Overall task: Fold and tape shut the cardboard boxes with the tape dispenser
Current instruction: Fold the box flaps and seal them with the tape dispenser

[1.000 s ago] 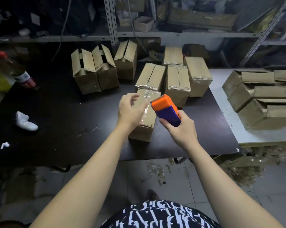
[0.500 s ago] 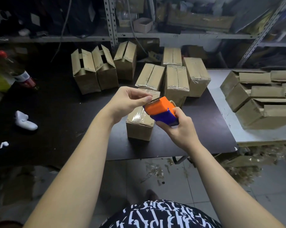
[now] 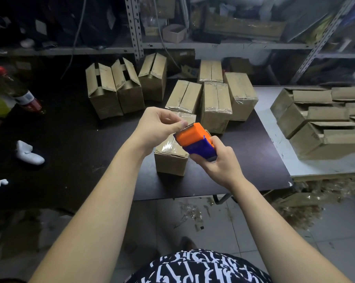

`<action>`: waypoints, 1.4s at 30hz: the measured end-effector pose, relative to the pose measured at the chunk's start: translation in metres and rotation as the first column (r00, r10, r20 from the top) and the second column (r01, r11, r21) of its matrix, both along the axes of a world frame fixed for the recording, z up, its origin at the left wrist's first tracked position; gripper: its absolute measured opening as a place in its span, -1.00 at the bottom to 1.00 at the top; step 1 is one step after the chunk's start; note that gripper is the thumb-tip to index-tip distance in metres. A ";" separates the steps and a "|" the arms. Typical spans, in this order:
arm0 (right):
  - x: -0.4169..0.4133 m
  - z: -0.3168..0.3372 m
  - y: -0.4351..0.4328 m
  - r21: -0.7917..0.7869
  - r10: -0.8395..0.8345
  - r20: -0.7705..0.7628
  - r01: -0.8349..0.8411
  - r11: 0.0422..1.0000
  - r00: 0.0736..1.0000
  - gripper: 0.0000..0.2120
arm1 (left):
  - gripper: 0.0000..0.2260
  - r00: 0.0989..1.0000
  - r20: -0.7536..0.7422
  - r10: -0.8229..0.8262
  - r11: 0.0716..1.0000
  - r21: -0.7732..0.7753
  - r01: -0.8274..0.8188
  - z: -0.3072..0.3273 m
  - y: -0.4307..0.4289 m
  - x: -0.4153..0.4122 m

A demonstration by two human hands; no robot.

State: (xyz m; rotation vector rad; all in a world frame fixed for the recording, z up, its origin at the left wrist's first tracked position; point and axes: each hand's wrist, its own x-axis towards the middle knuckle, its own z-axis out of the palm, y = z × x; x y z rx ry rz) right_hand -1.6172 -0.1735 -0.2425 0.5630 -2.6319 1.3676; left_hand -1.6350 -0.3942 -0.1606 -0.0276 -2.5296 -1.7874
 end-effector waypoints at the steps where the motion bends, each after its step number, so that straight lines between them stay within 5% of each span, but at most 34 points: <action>1: 0.001 -0.002 0.001 -0.001 0.003 -0.006 -0.003 1.000 1.000 -0.61 | -0.90 1.000 0.003 0.010 1.000 0.003 -0.010 0.000 0.000 0.000; 7: 0.001 -0.016 0.001 0.030 -0.076 -0.130 0.081 0.996 0.989 -0.54 | -0.94 0.990 -0.119 0.079 0.997 -0.003 -0.079 0.005 0.003 0.003; 13: 0.003 -0.039 0.015 0.067 -0.093 -0.024 0.094 0.993 0.995 -0.50 | -0.91 0.978 -0.202 0.051 0.987 -0.141 -0.081 0.011 -0.002 0.001; 18: 0.005 -0.058 0.029 0.196 -0.181 0.088 0.161 0.967 0.980 -0.53 | -0.98 0.922 -0.281 0.266 0.961 0.000 -0.277 0.023 -0.014 -0.009; 26: -0.005 -0.045 0.019 0.313 -0.374 0.169 0.311 0.897 0.912 -0.61 | -0.92 0.932 -0.361 0.014 0.982 -0.170 -0.080 0.027 -0.015 -0.010; 30: -0.013 -0.032 0.009 0.250 -0.419 0.363 0.346 0.904 0.832 -0.57 | -0.94 0.878 -0.434 -0.200 0.966 -0.238 0.102 0.009 -0.004 -0.006; 33: -0.024 -0.036 0.008 0.227 -0.500 0.499 0.450 0.863 0.707 -0.46 | -0.93 0.843 -0.517 -0.149 0.983 -0.171 0.069 0.005 0.007 -0.002; 36: -0.024 -0.055 0.024 0.414 -0.677 0.406 0.537 0.735 0.614 -0.42 | -0.91 0.877 -0.472 -0.091 0.992 -0.119 0.039 0.016 0.007 0.001; 42: -0.023 -0.085 0.024 0.483 -0.593 0.283 0.422 0.767 0.754 -0.66 | -0.92 0.959 -0.283 -0.036 0.998 0.037 0.048 0.024 -0.002 0.013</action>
